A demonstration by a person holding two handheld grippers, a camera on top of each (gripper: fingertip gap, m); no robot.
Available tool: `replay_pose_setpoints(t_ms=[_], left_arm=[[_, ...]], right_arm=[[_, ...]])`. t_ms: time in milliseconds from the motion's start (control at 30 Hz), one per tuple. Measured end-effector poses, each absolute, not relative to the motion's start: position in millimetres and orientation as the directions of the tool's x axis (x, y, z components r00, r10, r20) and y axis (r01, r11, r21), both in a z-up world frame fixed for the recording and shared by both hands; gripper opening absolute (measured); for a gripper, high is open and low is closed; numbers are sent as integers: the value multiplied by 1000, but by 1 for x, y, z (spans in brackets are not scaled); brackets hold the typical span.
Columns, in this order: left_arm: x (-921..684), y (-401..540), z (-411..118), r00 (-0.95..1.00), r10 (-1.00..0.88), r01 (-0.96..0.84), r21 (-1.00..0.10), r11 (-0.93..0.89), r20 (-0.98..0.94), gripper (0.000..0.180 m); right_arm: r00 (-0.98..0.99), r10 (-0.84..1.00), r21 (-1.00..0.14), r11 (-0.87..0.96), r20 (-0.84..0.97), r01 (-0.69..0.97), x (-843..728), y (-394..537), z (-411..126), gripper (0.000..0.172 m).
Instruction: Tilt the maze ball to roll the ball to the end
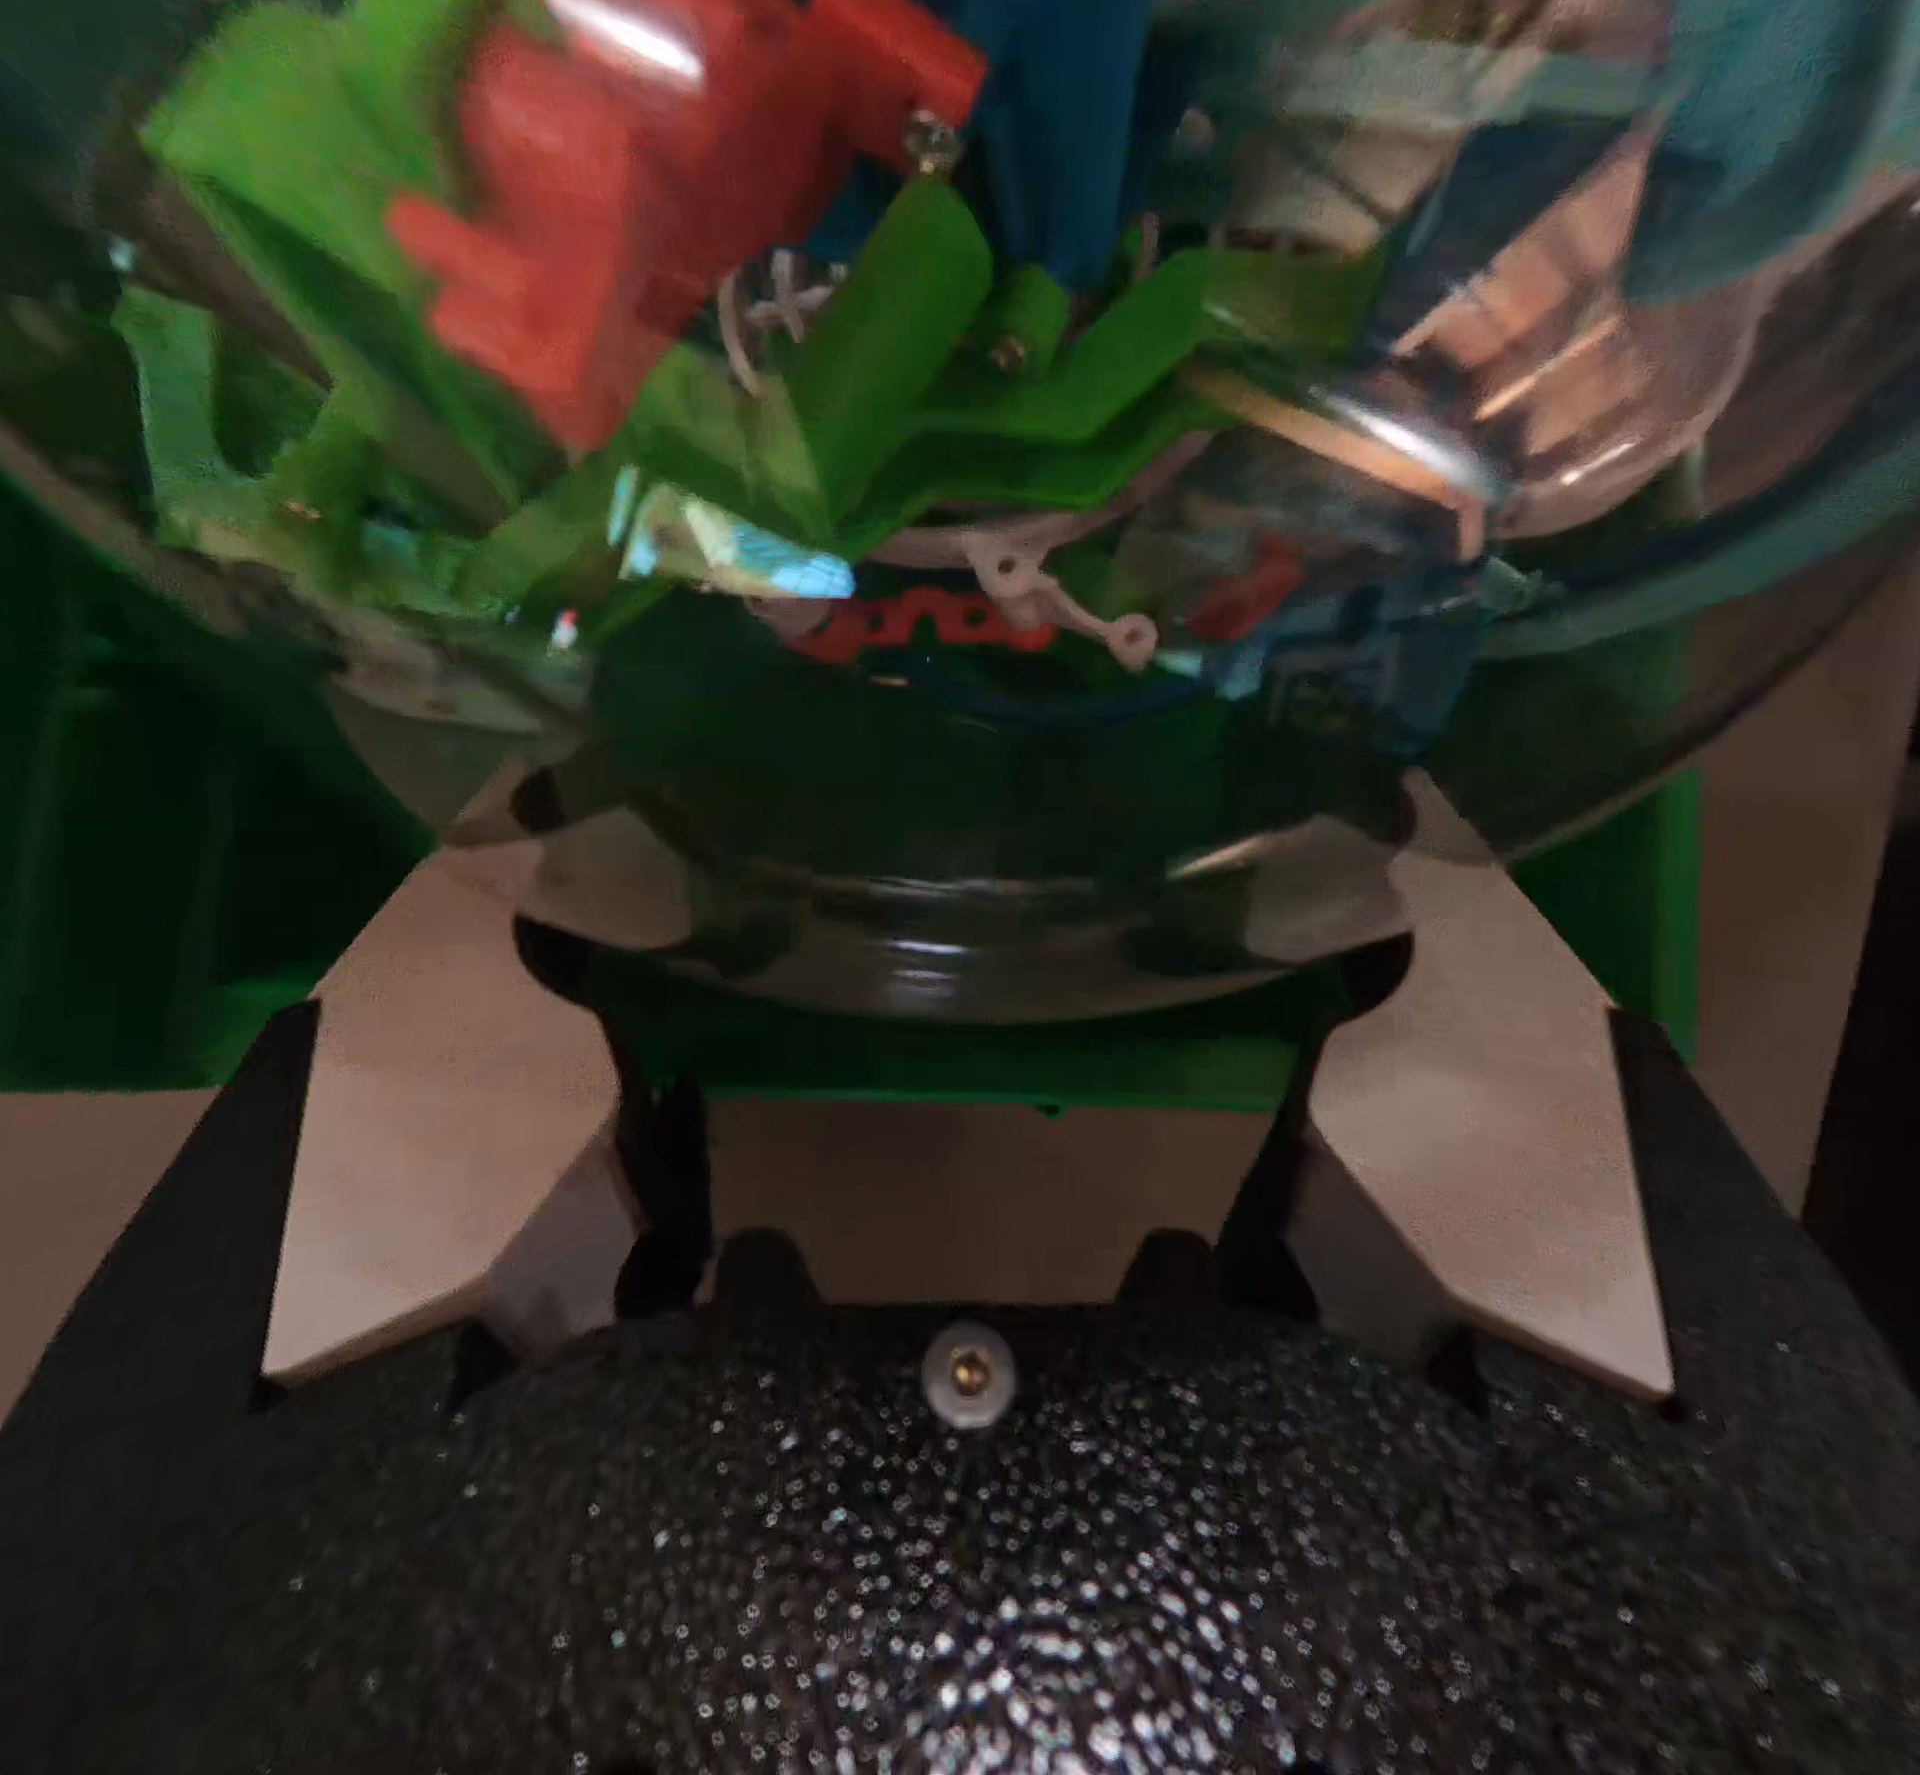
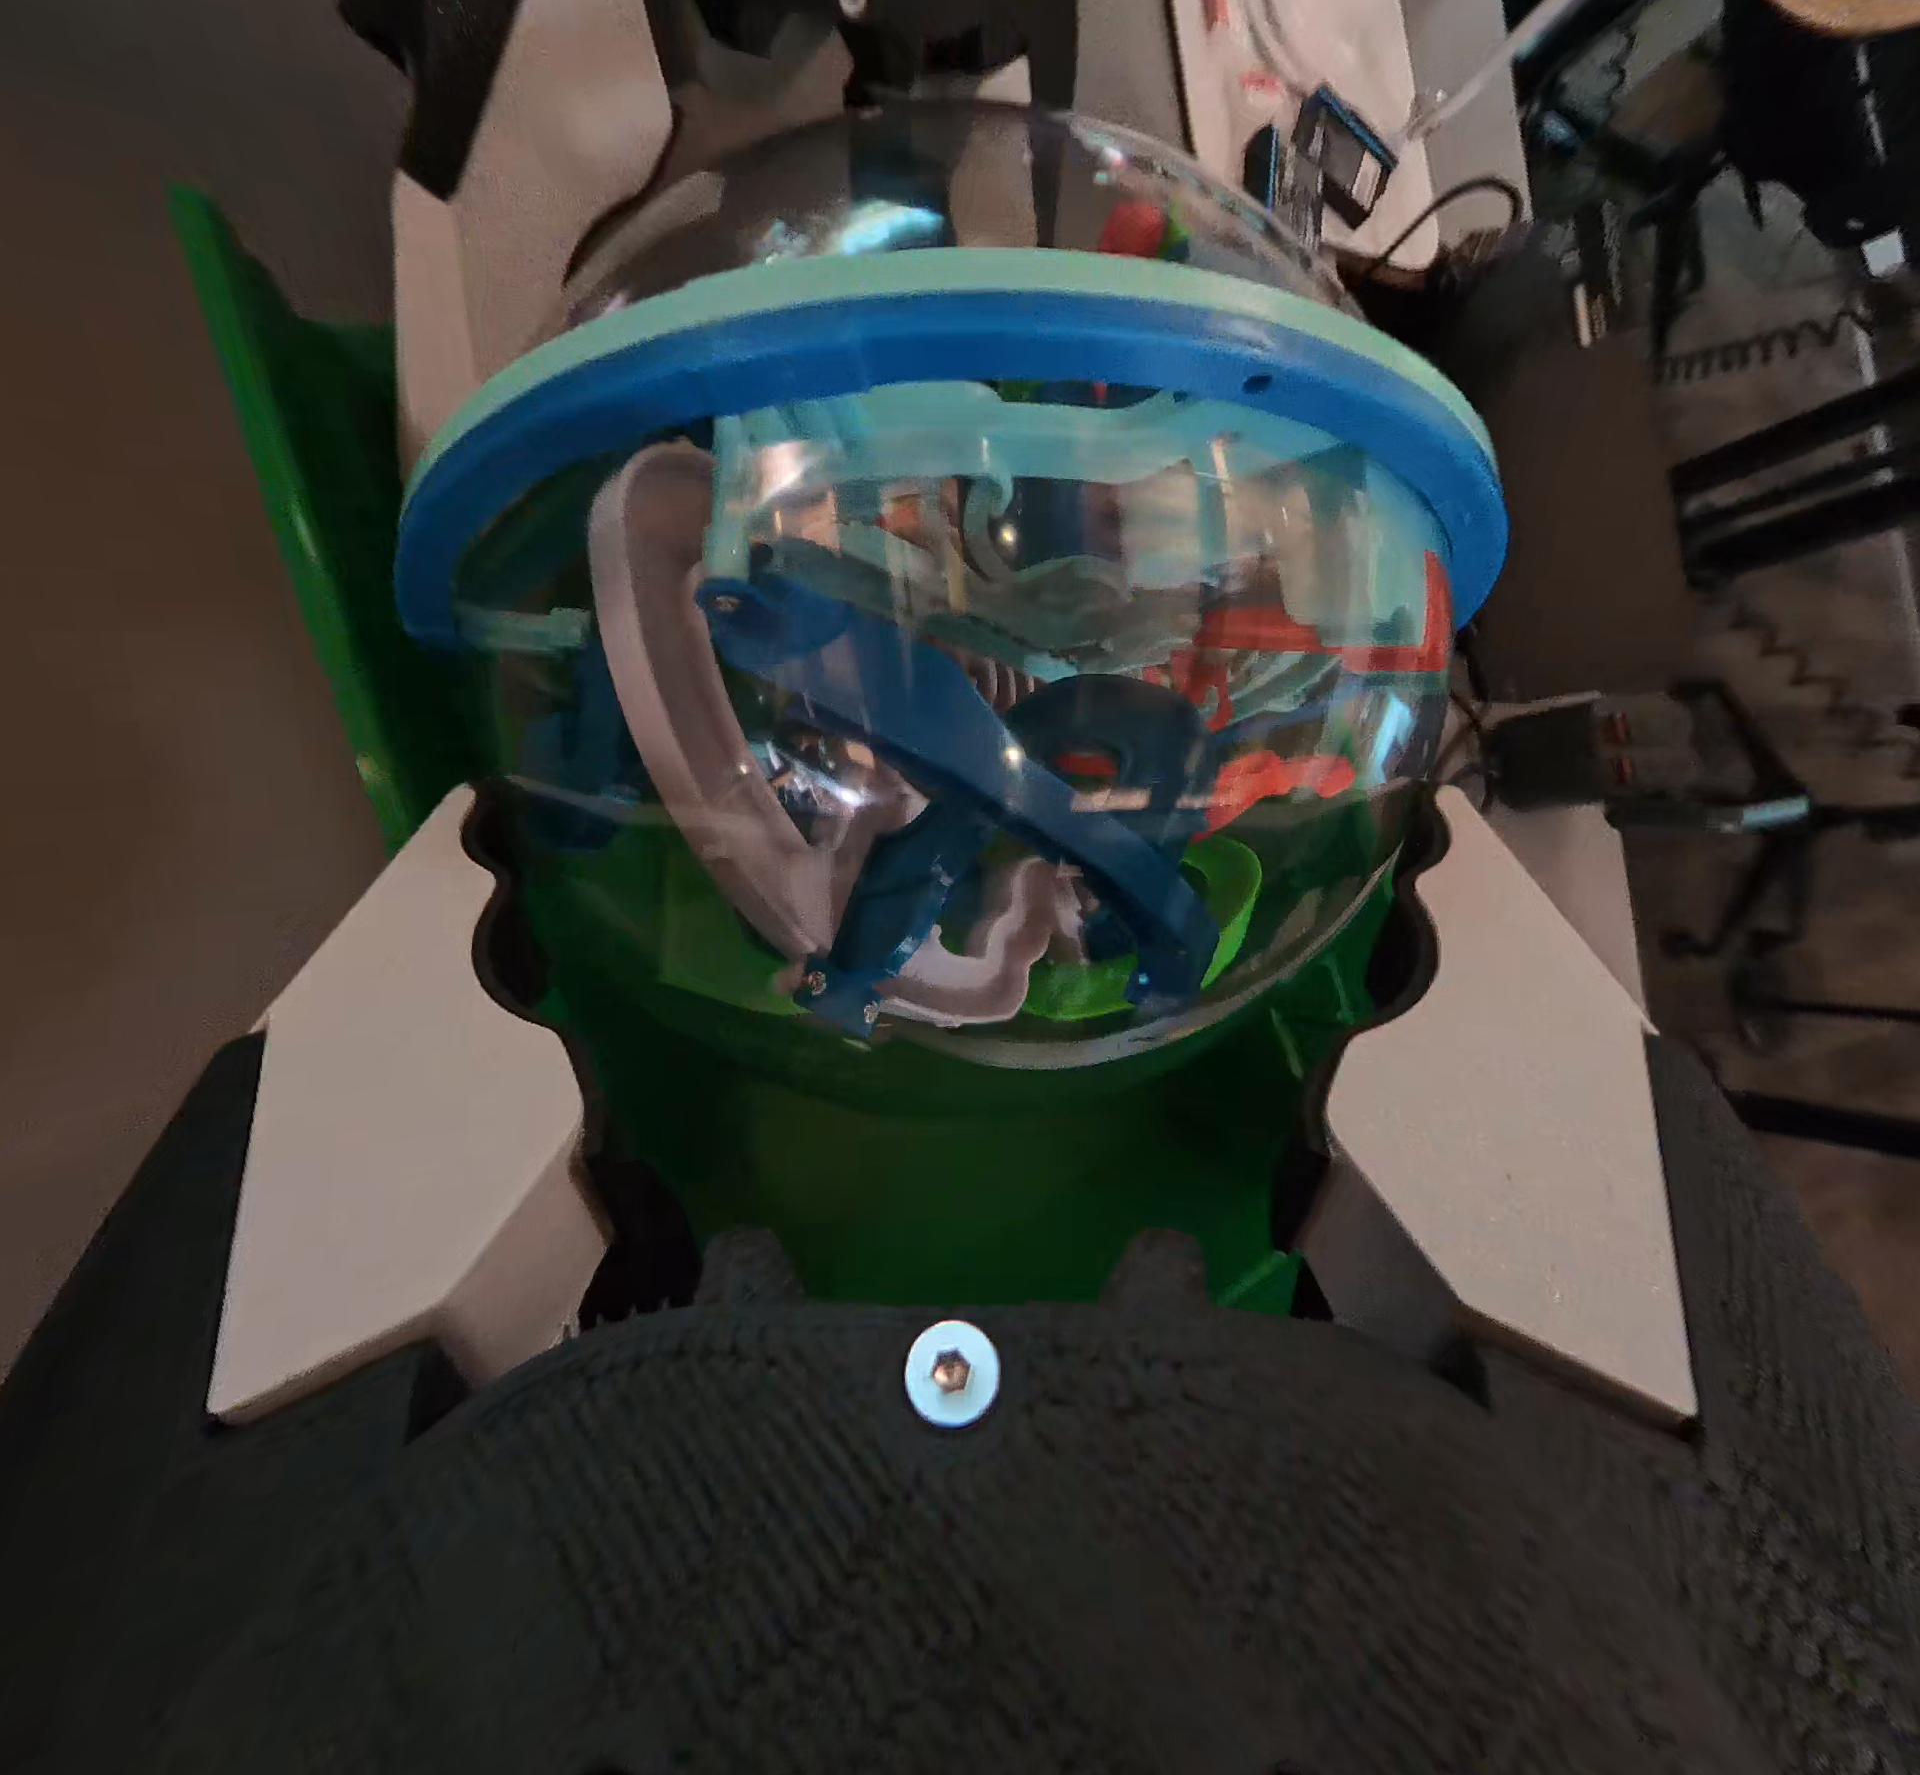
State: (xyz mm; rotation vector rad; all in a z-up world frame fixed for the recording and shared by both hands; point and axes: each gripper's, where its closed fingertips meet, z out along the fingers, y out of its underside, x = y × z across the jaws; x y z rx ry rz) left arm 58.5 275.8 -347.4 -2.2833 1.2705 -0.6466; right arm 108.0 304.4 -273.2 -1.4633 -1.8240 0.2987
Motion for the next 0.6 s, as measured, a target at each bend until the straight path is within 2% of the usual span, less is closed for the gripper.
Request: replay_pose_setpoints(t_ms=[33,100,167,233,300,367,400,467,500,533,600], left_arm=[[56,274,-347,474,-864,-668,-570,-478,169,146],[47,271,-342,502,-853,-681,-542,-492,144,134],[32,265,-331,537,-835,-681,-524,-511,117,113],[12,259,-319,565,-823,-689,-516,-509,58,108],[3,262,-294,587,-810,-651,-595,-470,-2,109],[13,257,-260,560,-828,-556,-724,-408,36,112],[18,257,-242,557,-829,-490,-784,-381,55,95],[13,268,-215,655,-746,-324,-845,-425,124,47],[9,272,-204,688,-700,-231,-858,-459,189,39],[10,270,-197,678,-694,-175,-863,-473,243,45],[11,263,-200,656,-698,-176,-841,-512,287,70]], right_arm=[[-51,903,-581,316,426,750,109,303,-274,161],[-51,894,-560,322,444,763,108,302,-274,160],[-53,892,-569,332,450,752,103,301,-273,159],[-63,887,-582,352,458,733,96,299,-272,158],[-75,881,-586,373,468,720,91,296,-270,157],[-88,875,-596,395,477,699,83,291,-267,156],[-91,873,-601,402,480,690,80,289,-266,156],[-87,873,-601,398,479,693,77,289,-266,156],[-84,874,-604,398,479,690,77,289,-265,156],[-80,874,-610,398,480,685,76,290,-265,155],[-68,872,-621,397,484,676,75,291,-262,152]])
